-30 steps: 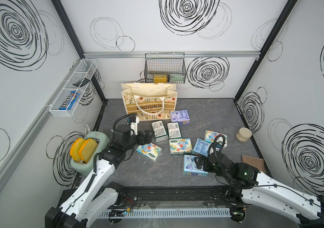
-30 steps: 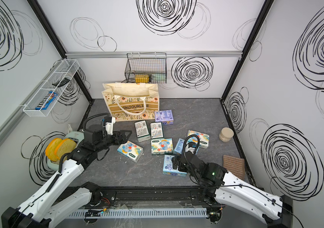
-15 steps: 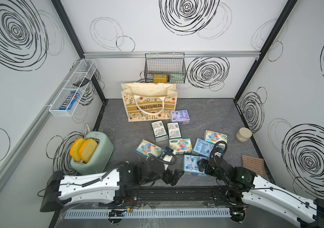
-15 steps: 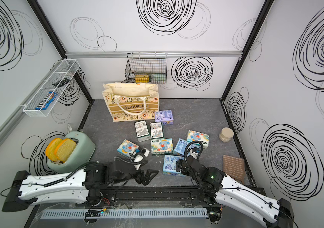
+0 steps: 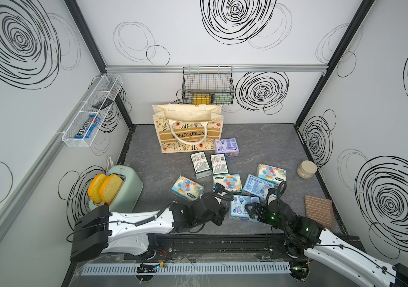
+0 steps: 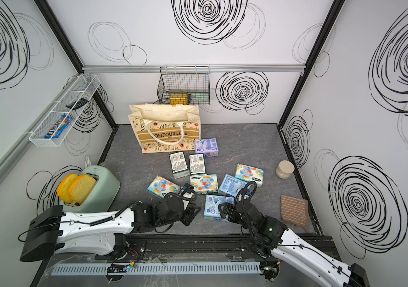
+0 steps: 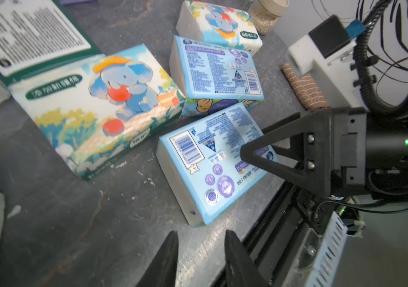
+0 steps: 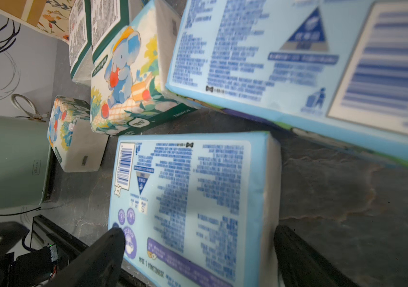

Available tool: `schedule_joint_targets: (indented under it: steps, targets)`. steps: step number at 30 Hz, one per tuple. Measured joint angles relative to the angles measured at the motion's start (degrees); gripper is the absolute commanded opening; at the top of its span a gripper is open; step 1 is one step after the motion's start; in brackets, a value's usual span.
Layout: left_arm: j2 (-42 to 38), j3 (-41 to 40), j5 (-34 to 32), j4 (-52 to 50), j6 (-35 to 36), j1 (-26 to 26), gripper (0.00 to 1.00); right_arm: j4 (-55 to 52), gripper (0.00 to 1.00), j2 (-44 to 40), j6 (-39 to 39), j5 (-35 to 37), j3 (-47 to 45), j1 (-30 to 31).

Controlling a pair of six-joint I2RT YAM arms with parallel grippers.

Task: Put tissues into the canvas bag
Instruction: Pick up the pack of facial tissues from the center of the board.

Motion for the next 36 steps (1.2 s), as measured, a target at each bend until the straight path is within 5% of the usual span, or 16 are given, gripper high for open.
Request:
schedule_joint_targets:
  steps: [12, 23, 36]
  targets:
    - [11.2, 0.2, 4.5, 4.3, 0.6, 1.2, 0.43, 7.4, 0.98, -1.9, -3.0, -13.2, -3.8, -4.1]
    - [12.0, -4.8, 6.4, 10.2, 0.6, 5.7, 0.43, 10.3, 0.99, -6.4, -5.1, -19.7, -4.5, -4.4]
    - [11.9, -11.3, 12.0, 20.8, -1.2, 9.5, 0.42, 5.2, 0.99, -9.2, -4.6, -15.3, -3.3, -5.2]
